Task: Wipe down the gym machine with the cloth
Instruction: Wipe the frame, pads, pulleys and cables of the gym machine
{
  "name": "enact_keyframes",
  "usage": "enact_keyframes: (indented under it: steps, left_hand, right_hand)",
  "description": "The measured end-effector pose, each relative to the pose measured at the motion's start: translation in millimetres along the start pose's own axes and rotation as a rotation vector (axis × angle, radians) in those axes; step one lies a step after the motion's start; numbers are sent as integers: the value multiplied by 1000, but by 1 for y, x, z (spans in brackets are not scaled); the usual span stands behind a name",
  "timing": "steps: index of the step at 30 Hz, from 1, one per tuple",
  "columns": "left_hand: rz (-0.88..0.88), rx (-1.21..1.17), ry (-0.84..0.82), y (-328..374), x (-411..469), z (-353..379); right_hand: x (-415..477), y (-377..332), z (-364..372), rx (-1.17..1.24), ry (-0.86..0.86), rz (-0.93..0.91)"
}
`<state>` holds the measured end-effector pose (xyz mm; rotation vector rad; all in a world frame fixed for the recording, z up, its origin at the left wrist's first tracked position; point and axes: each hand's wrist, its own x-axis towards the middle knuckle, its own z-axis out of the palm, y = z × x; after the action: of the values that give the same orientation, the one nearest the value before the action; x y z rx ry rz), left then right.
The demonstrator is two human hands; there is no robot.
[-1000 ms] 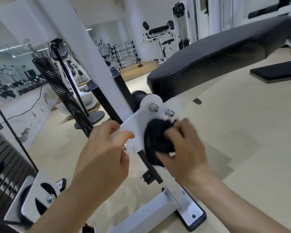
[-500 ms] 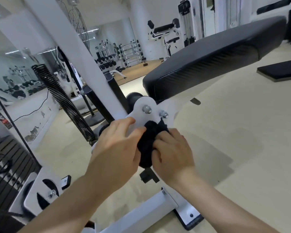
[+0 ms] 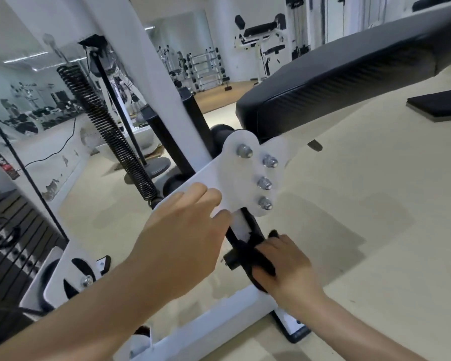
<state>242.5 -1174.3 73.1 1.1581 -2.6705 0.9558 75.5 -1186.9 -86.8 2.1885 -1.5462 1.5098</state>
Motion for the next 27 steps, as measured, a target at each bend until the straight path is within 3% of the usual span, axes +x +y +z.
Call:
enact_keyframes:
  steps: [2,3,5,6,8,12,16,17,19,21,23,27]
  left_hand:
    - [-32,-38,65,-1,9,0]
    - [-47,-58,103,1,17,2]
    - [-94,-116,104,13,34,7]
    - [-95,-126,92,22,42,11]
    - [-86,-77,94,40,53,18]
    - [-120,-135,145,43,52,30]
    - [-151,-278,152,33,46,41]
    - [-144,-309,152,31,48,40]
    - [-134,-334,145,29,53,38]
    - [-217,-474,223,28,57,34]
    - [-249,-514,388,35,56,37]
    - [-197,-256,571,41,57,45]
  right_hand:
    - [3,1,-20,297,176,388]
    - [16,3,-33,420,316,483]
    - [55,4,-58,486,503,433]
    - [76,0,-68,453,514,353]
    - [107,-3,-66,349,464,297]
    - [113,-3,-42,391,413,478]
    - [83,3,-59,264,20,555]
    - [86,7,-70,228,33,542]
    - [104,9,-90,239,225,474]
    - [122,5,-89,202,320,366]
    - [113,3,-65,64,275,294]
    - [64,20,-35,-52,46,218]
